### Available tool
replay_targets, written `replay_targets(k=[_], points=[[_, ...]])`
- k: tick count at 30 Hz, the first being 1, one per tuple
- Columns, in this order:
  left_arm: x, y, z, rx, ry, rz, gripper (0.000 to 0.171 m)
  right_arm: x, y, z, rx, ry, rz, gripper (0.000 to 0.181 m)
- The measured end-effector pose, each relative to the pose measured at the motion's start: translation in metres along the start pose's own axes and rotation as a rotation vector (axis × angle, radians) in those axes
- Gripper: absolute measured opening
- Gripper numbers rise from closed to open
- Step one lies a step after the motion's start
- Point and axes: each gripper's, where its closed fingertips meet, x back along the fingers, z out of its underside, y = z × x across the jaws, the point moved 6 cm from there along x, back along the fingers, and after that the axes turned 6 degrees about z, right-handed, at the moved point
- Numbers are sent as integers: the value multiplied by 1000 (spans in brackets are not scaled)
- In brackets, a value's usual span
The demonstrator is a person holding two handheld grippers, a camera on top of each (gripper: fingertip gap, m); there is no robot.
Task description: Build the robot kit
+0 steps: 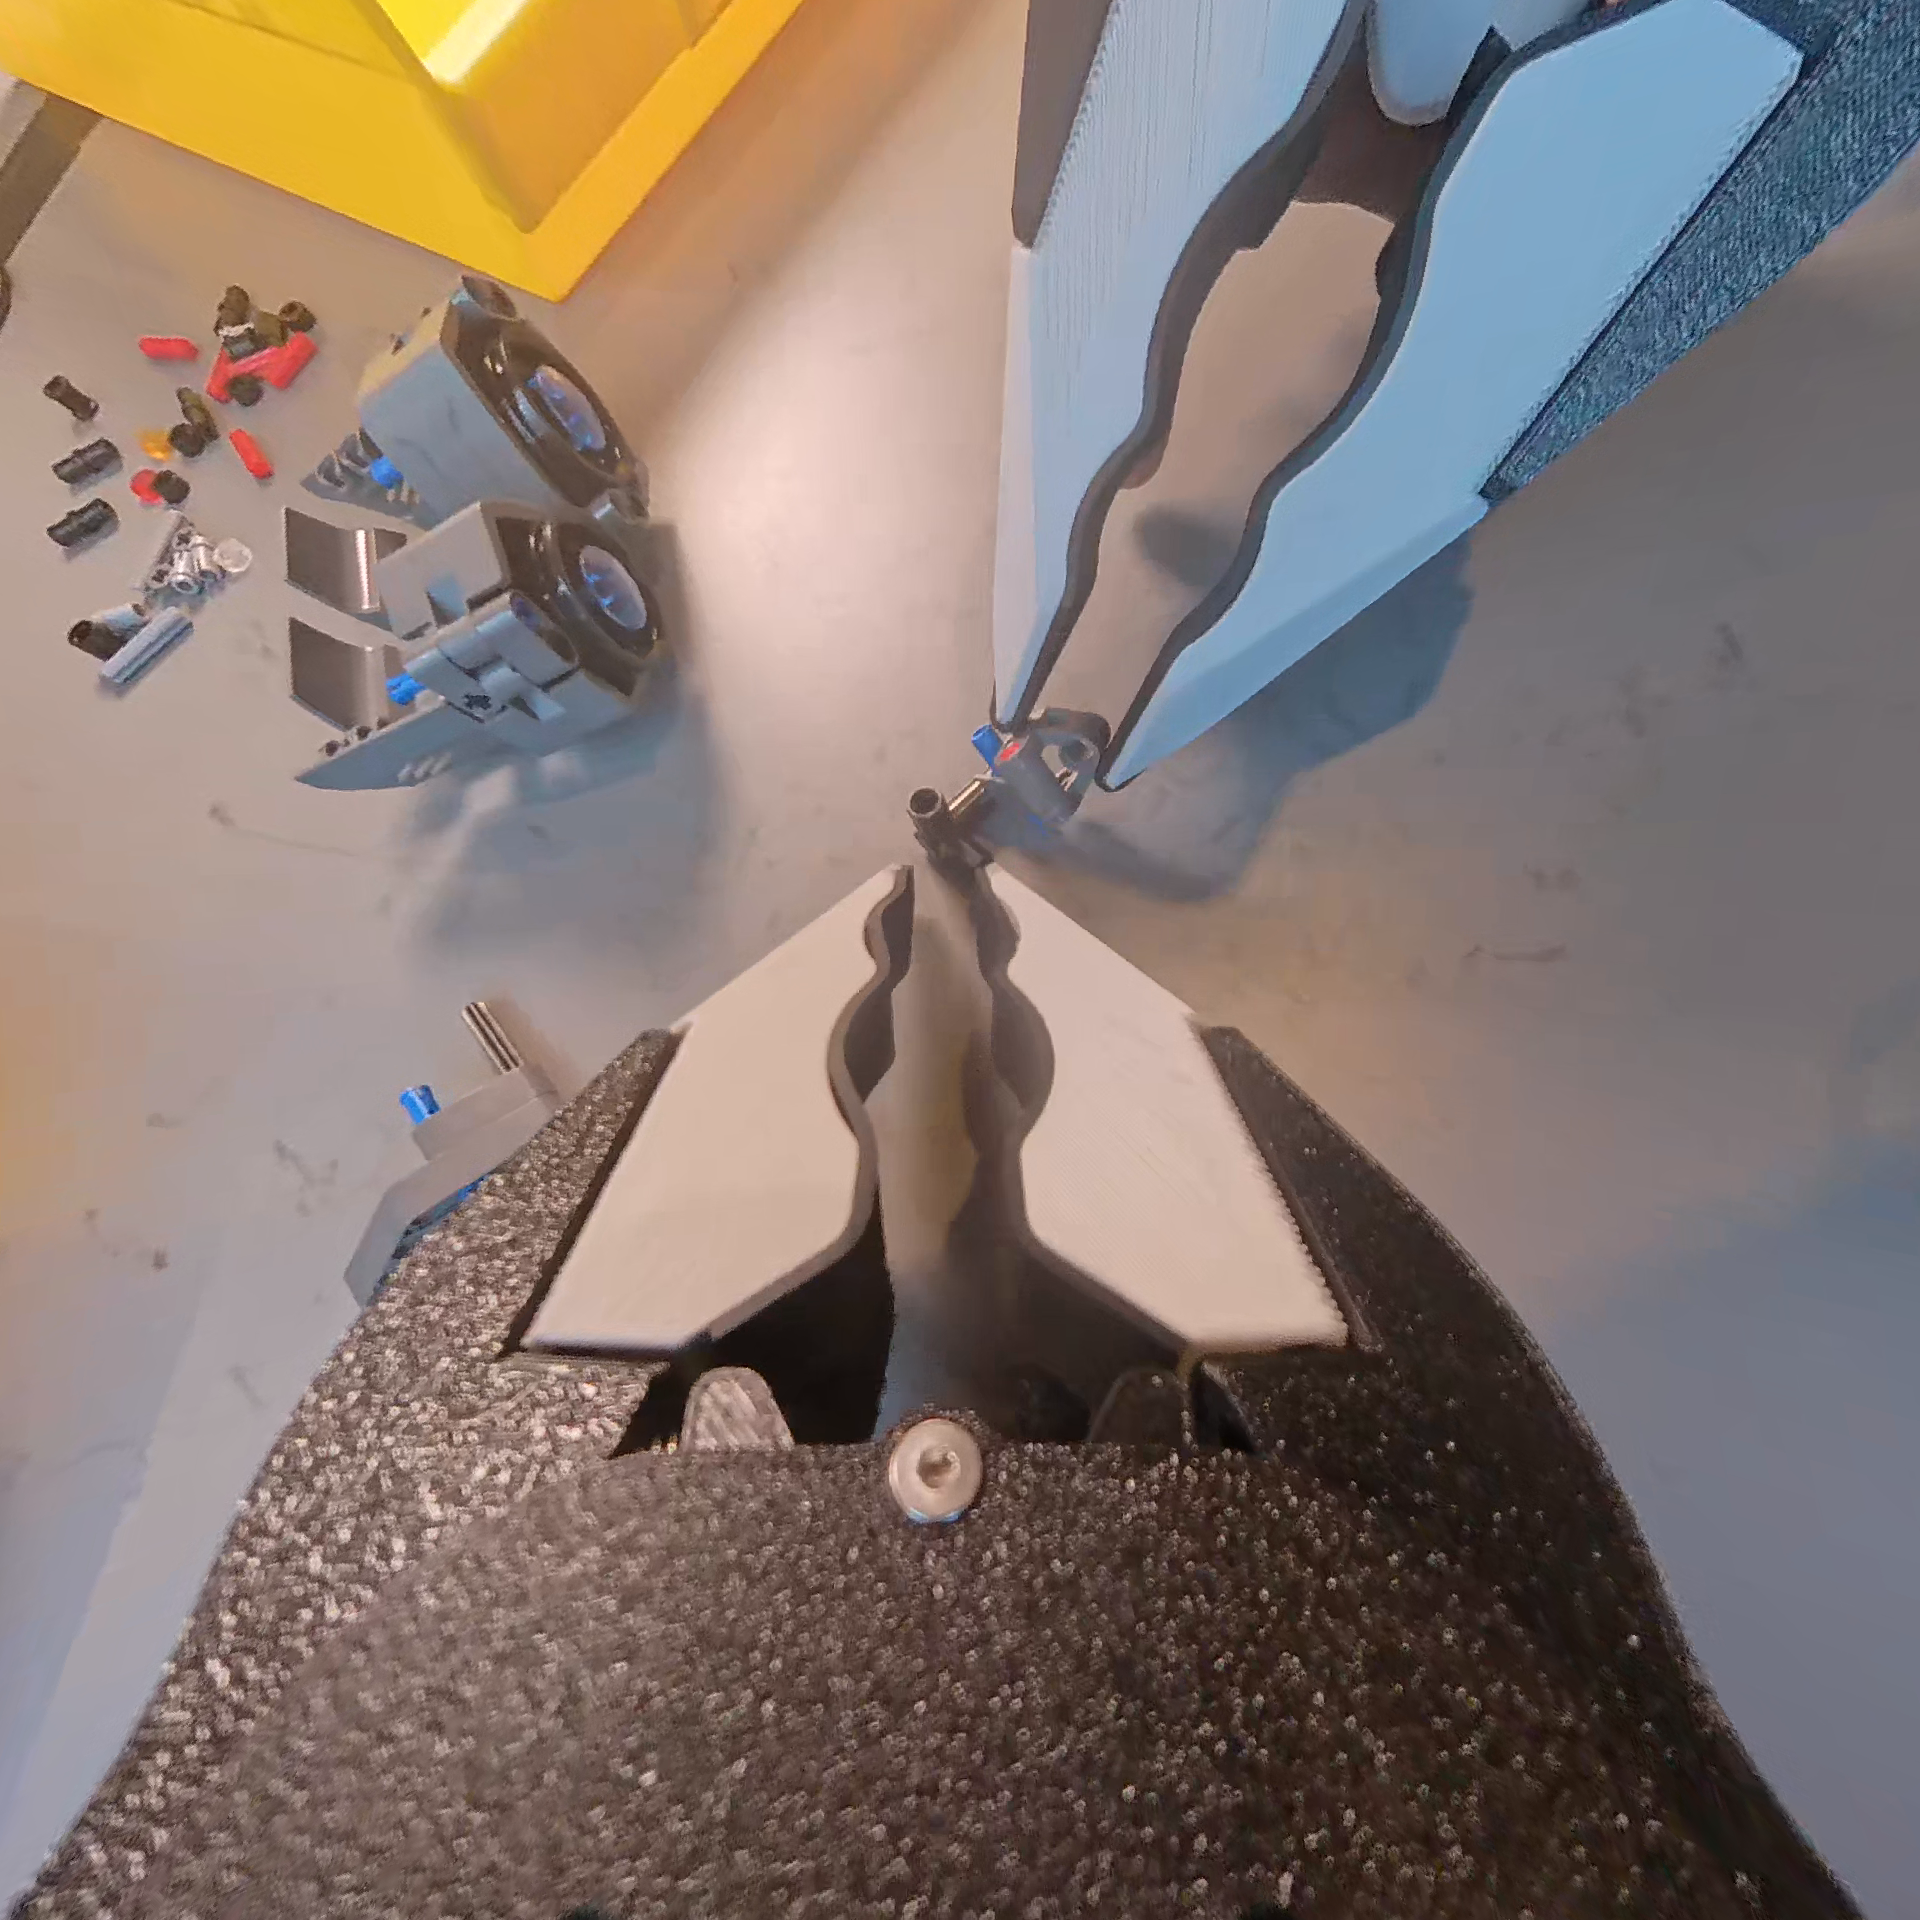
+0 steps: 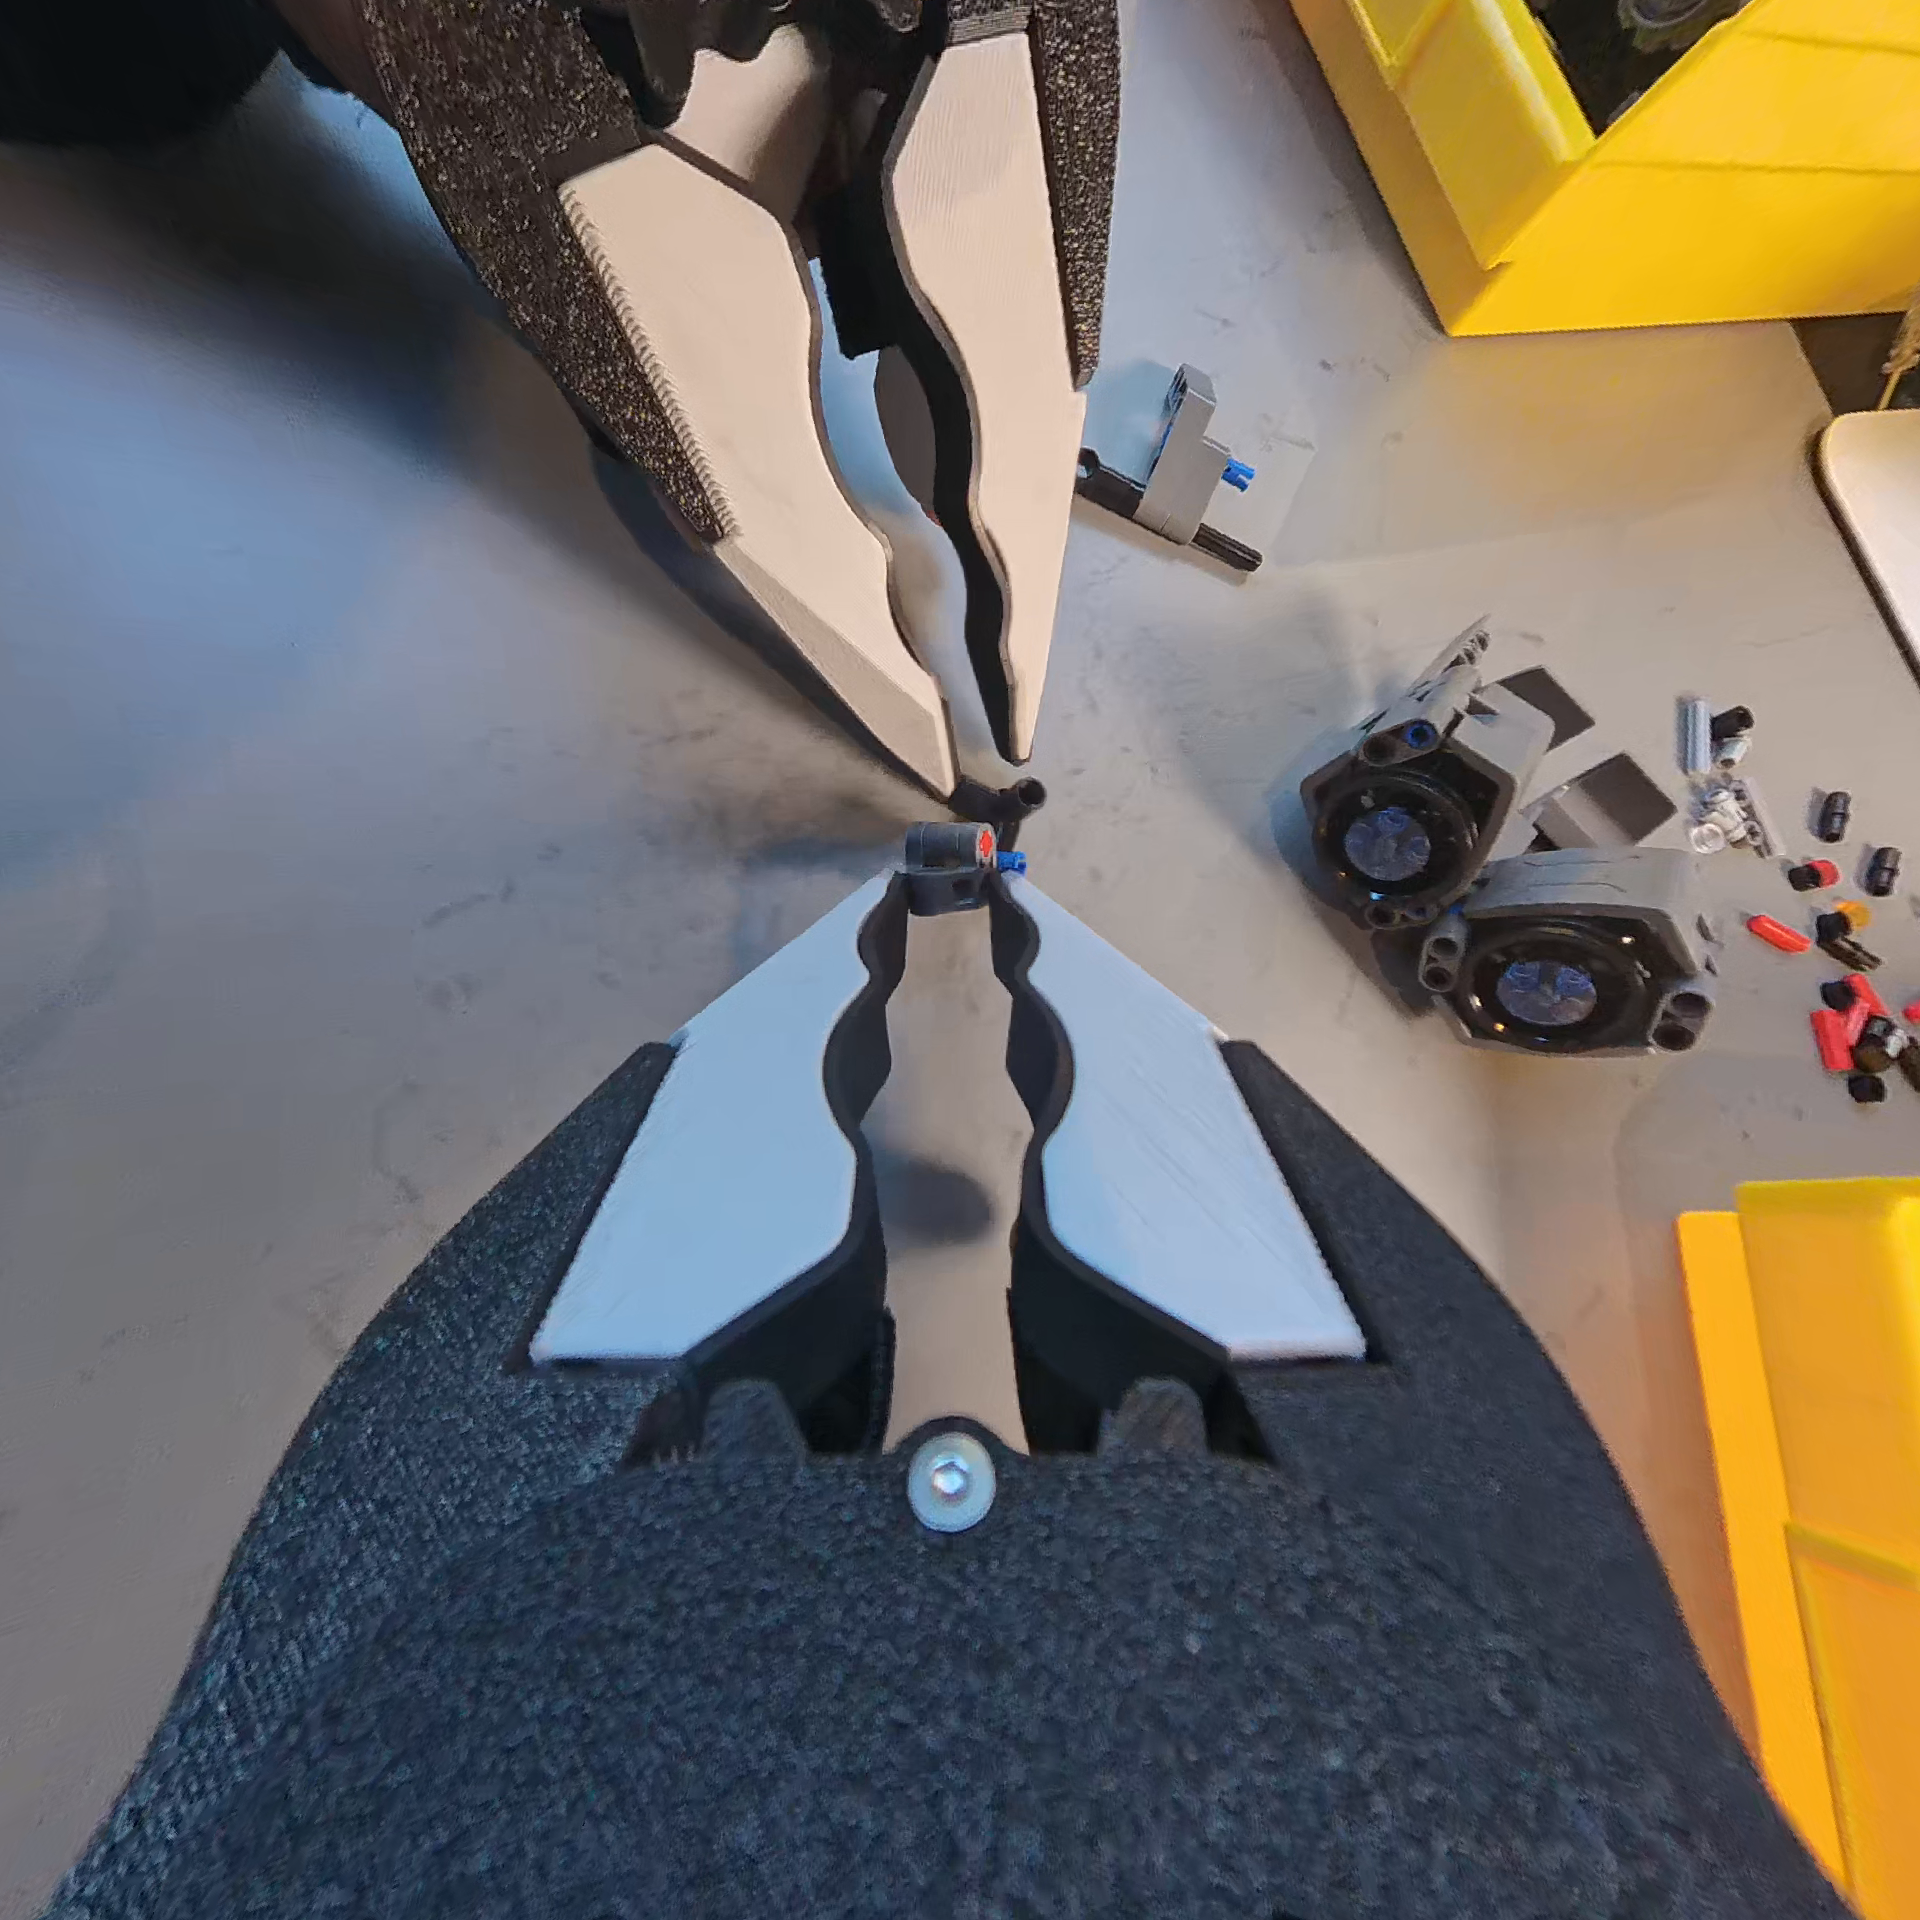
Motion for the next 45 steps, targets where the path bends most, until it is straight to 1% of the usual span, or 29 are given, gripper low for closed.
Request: replay_targets(k=[7,14,23,28,33,36,39,45], points=[[0,1,-2,3,-18,-5,5,1,-1,1,-64,14,-20,14],[-4,2,-4,-1,-24,-16,4,4,1,2,-124,47,-53,14],[-7,7,-8,10,-30,-44,6,4,9,5,-98,72,-103,15],[4,13,-8,56,-84,-59,9,8,8,4,-90,39,-120,17],[16,12,-10,123,-167,-15,17,16,-10,-1,-174,-83,-90,19],[19,8,-11,143,-188,10,23,17,-20,2,-200,-114,-50,23],[21,4,-13,138,-190,29,24,14,-23,5,-191,-109,-30,26],[15,-2,-9,105,-140,44,24,9,-22,9,-172,-88,-23,26]])
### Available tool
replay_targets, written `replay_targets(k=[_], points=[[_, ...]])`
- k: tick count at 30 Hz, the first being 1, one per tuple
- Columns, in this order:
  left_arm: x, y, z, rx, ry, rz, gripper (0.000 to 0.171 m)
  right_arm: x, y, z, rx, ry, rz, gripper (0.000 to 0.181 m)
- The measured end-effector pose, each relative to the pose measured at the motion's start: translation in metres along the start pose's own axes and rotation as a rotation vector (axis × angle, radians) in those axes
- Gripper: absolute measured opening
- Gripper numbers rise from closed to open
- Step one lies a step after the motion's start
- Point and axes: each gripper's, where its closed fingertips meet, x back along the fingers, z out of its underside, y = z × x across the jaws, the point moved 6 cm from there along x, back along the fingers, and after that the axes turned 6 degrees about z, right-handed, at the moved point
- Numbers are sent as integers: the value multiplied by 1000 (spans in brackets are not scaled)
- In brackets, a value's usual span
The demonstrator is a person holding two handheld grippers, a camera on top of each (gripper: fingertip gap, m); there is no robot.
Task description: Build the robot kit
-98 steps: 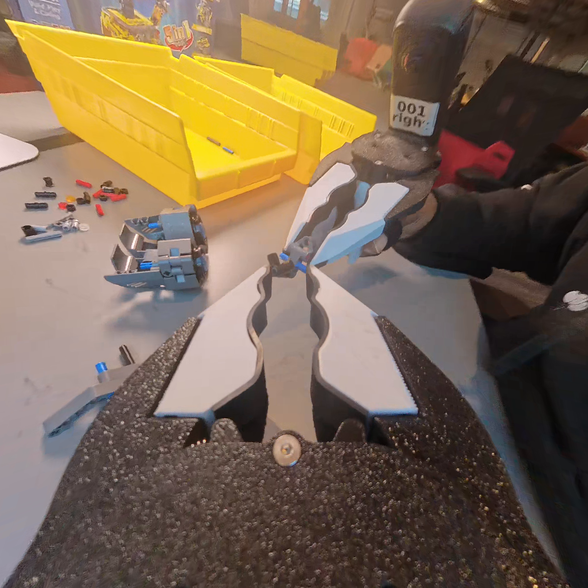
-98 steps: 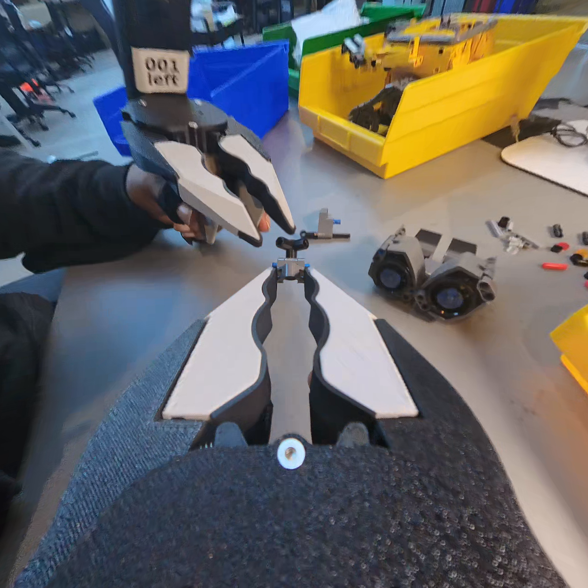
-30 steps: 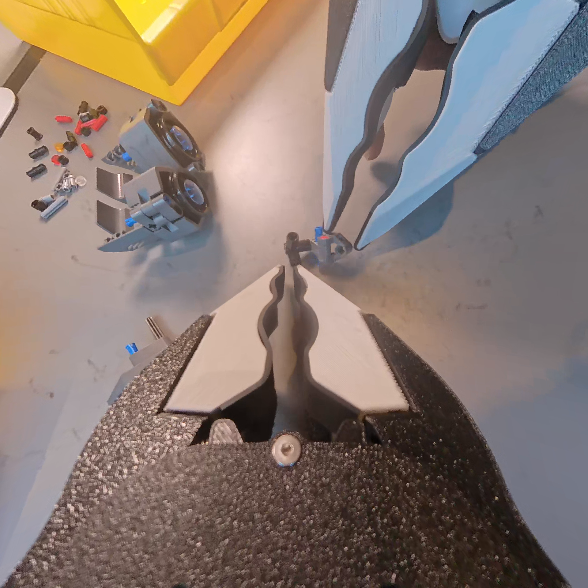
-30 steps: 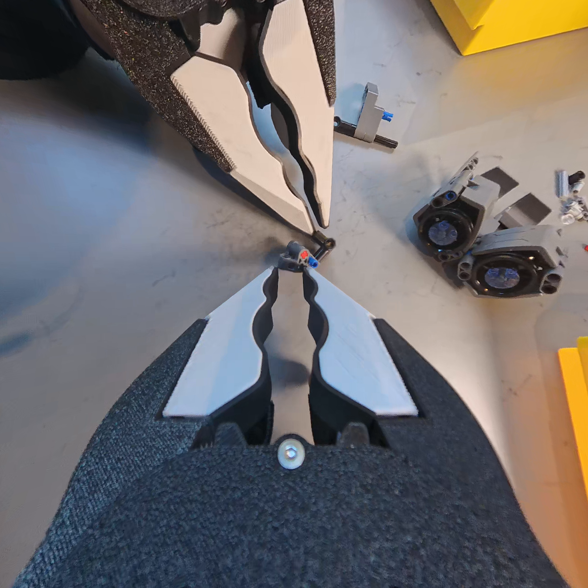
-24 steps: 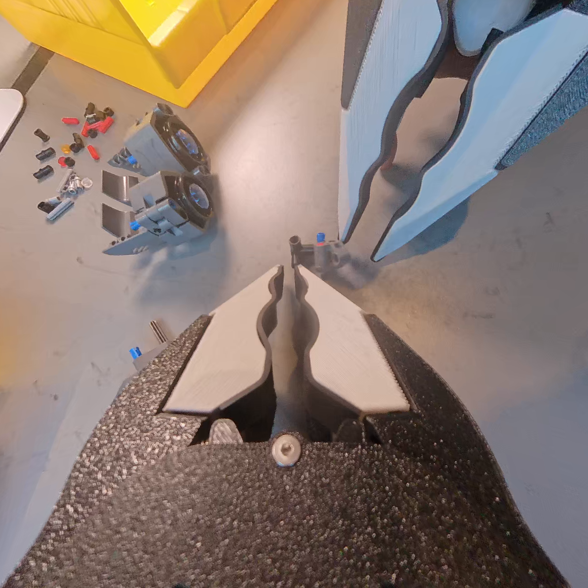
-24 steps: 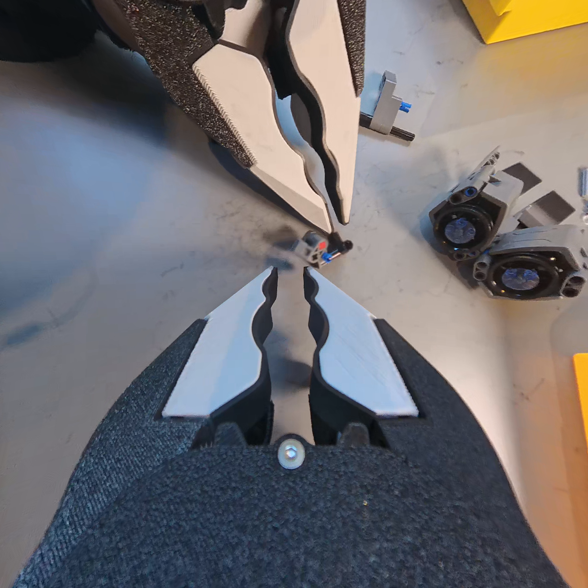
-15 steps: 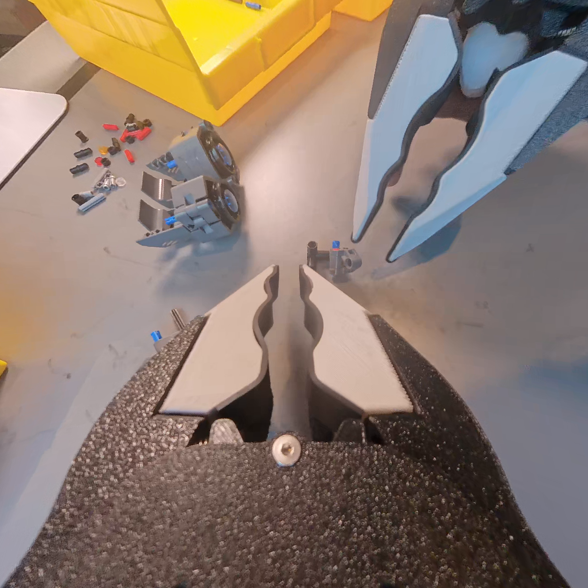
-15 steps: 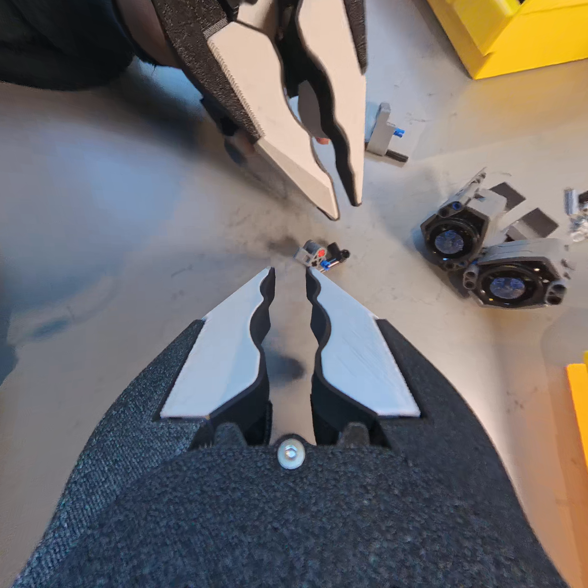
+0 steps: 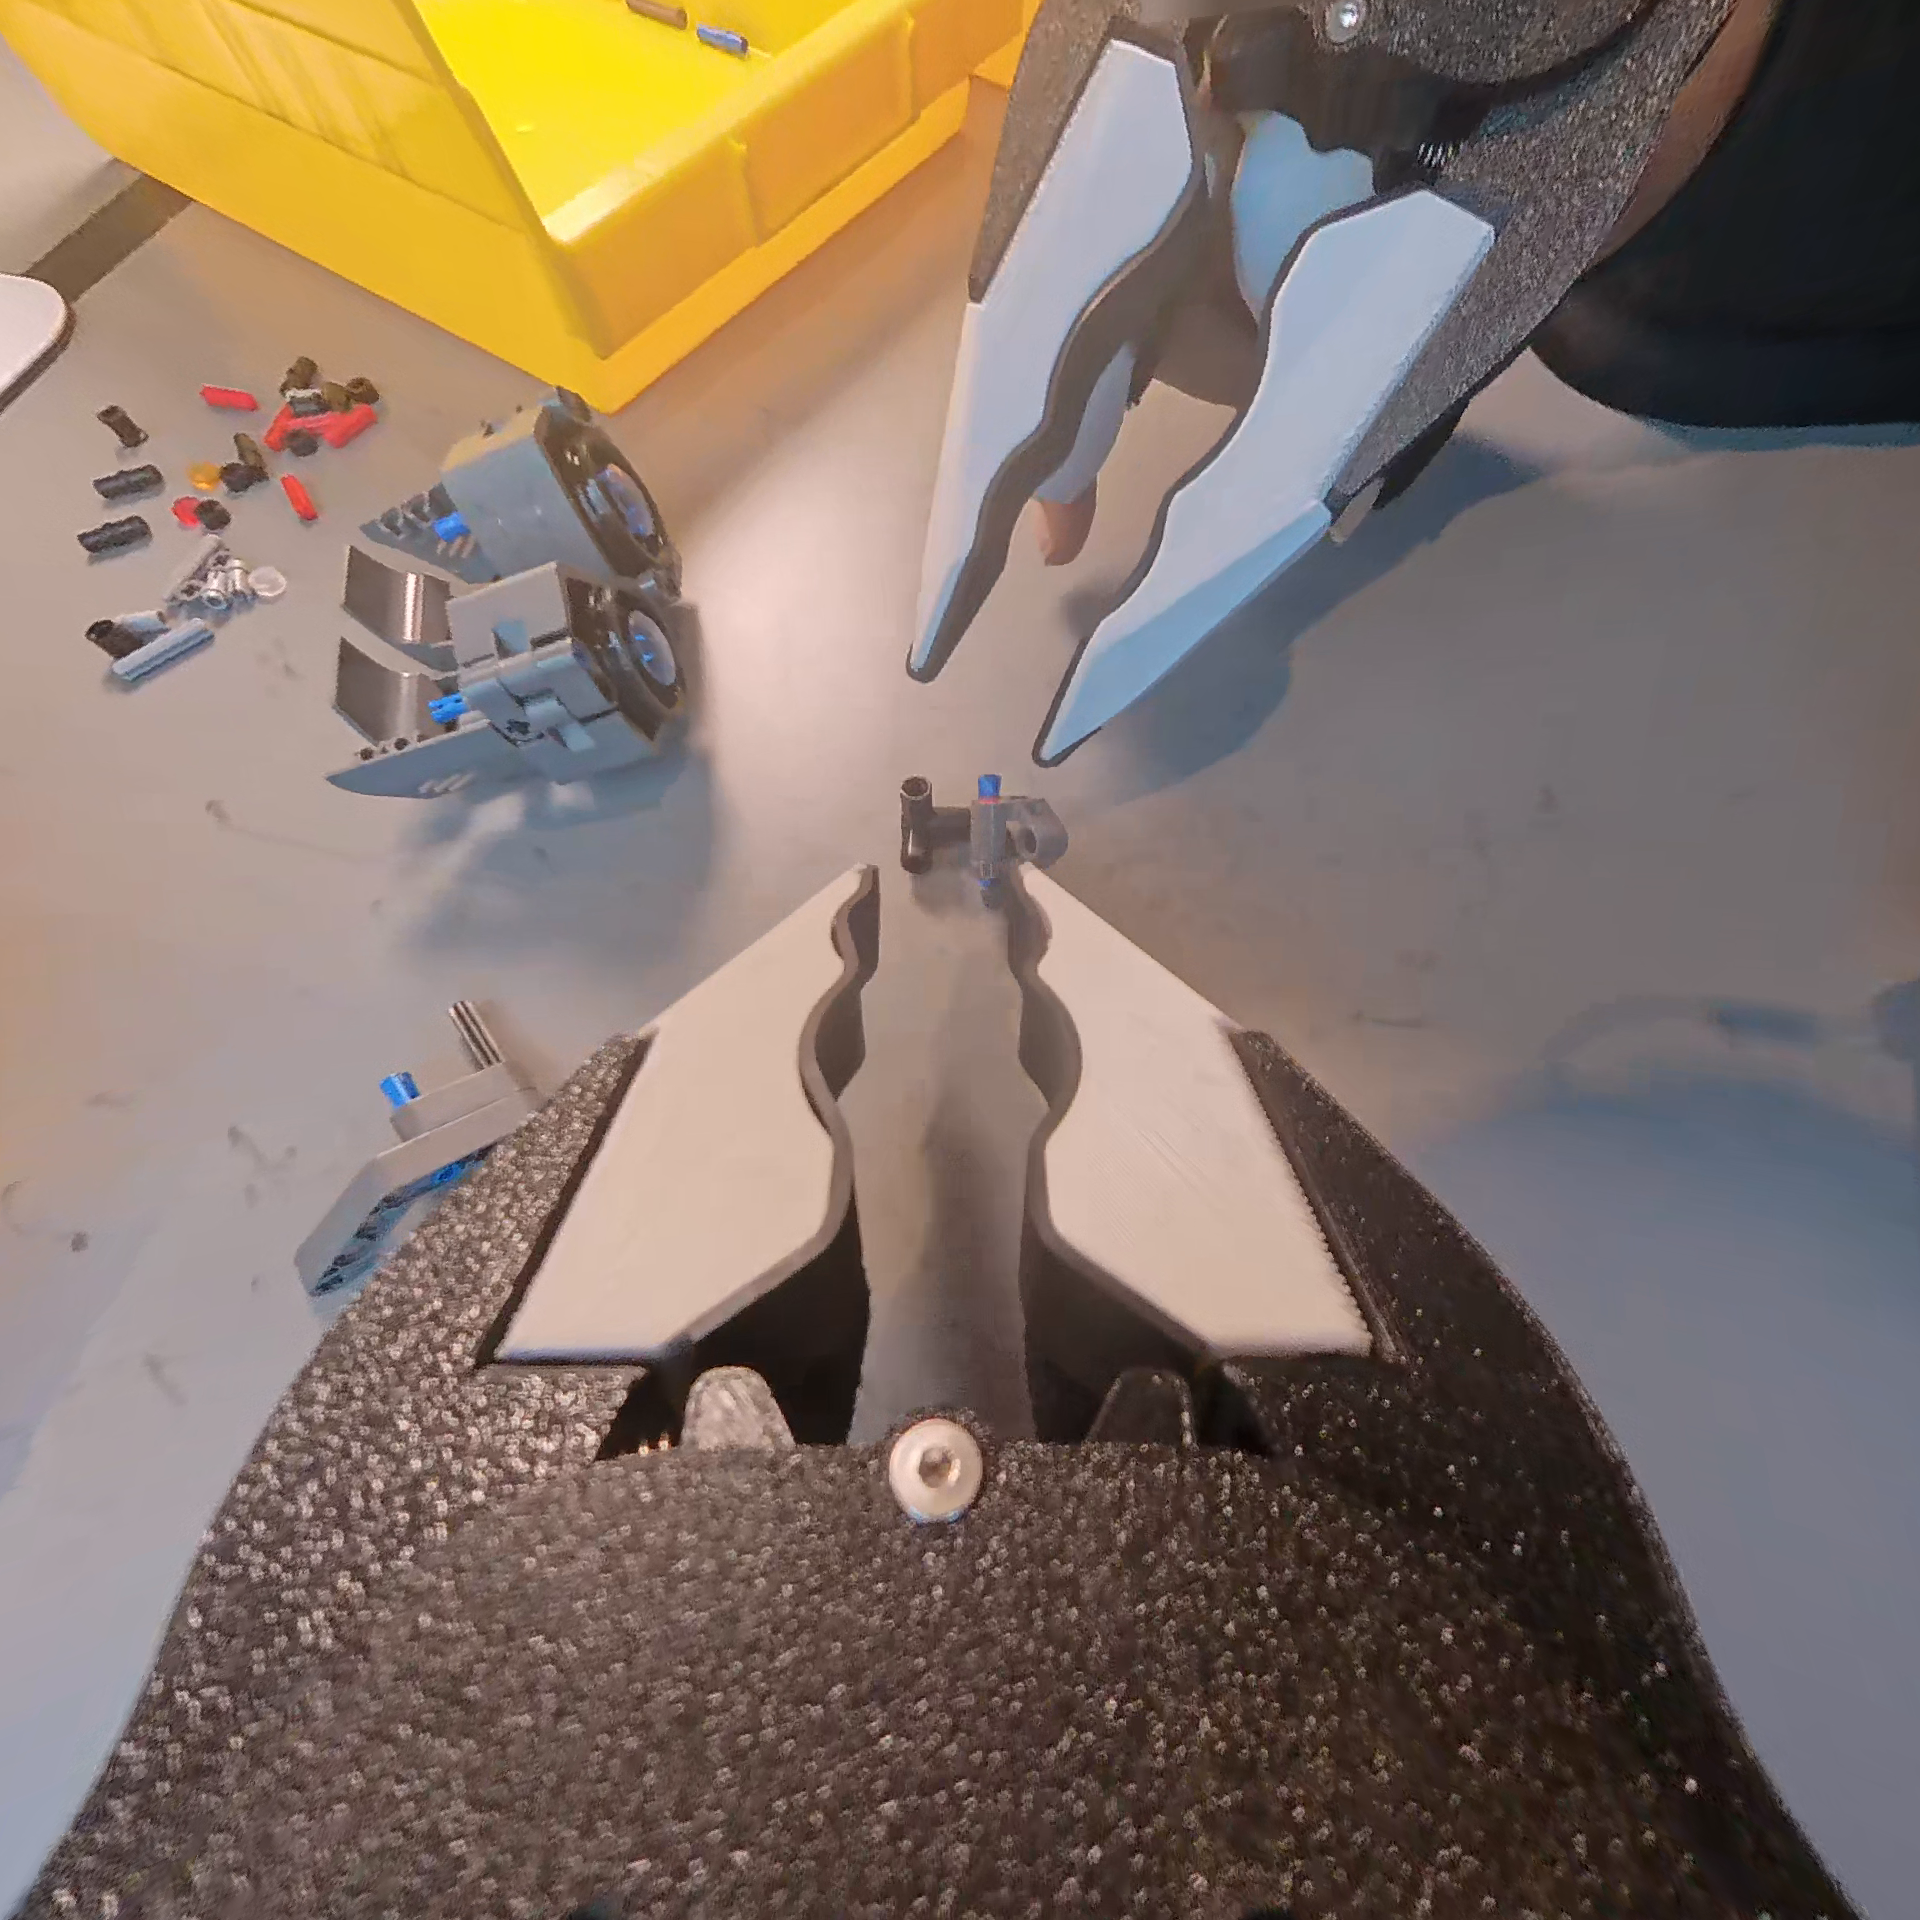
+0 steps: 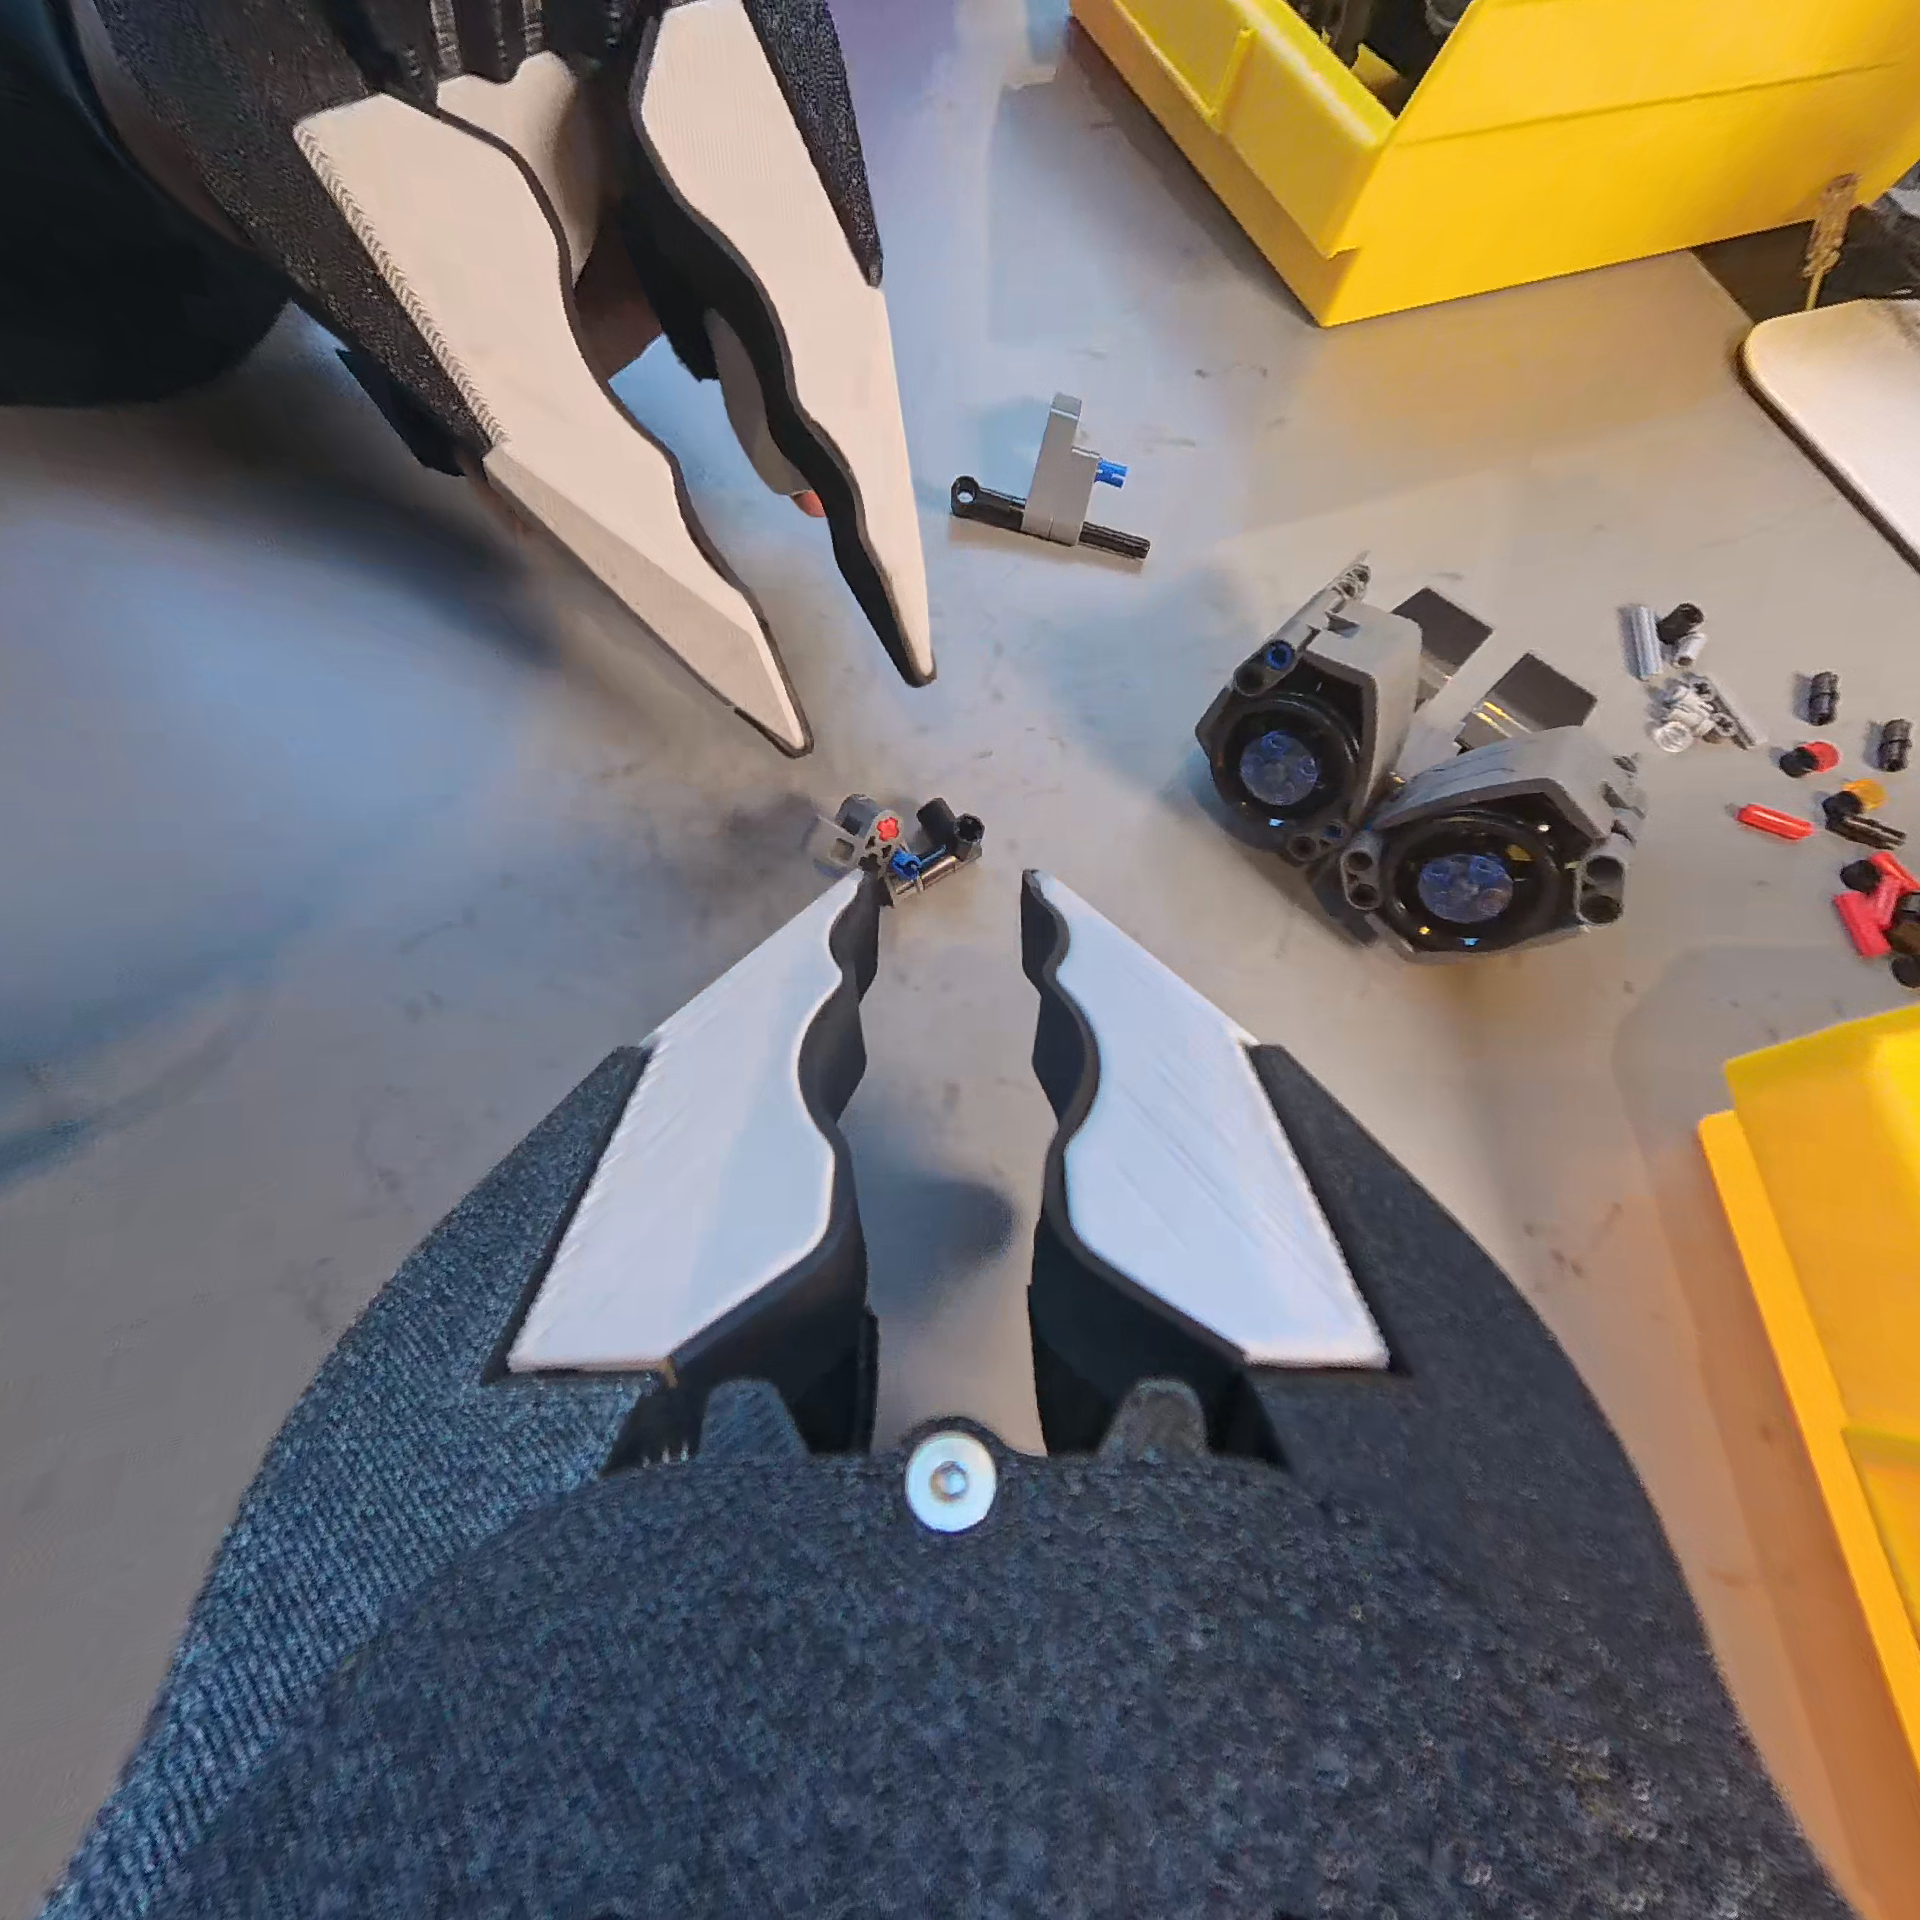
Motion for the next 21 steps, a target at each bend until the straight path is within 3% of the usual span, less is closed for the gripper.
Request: replay_targets(k=[14,21], points=[[-5,-2,9,-49,88,-18,13,-2,-7,6,8,3,28,26],[-2,0,7,-32,68,-8,11,-3,0,6,106,-10,4,26]])
